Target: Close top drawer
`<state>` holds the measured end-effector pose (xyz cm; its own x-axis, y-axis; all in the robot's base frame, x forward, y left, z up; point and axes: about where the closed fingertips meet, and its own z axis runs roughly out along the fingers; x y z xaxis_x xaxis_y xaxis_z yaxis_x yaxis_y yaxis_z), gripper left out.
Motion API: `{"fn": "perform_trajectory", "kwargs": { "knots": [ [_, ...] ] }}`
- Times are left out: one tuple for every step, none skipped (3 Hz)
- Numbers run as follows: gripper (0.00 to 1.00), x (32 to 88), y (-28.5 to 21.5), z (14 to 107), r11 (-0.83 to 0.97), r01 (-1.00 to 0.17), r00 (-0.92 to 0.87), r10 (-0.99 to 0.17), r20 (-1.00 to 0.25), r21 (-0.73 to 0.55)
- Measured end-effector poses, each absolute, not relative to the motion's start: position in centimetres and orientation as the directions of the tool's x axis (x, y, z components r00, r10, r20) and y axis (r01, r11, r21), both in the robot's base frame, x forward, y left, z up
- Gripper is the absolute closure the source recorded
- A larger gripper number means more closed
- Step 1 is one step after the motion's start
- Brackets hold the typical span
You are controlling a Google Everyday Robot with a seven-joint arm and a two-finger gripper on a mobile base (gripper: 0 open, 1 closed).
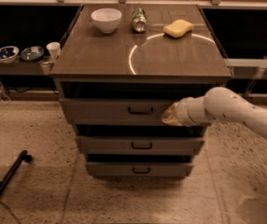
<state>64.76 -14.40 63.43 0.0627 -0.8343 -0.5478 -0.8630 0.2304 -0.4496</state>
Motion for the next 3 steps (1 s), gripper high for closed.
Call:
{"fn": "perform_trajectory", "kwargs": {
  "knots": [
    [1.00,64.6,-14.4,63.4,0.230,-0.863,0.063,-0.834,-0.548,-0.450],
    [1.00,59.5,-14.7,64.4,0.133,-0.895,0.146,-0.816,-0.560,-0.426],
    [1.00,52.4,-15.9,65.6,0.025,-0.933,0.205,-0.782,-0.588,-0.360]
  ]
}}
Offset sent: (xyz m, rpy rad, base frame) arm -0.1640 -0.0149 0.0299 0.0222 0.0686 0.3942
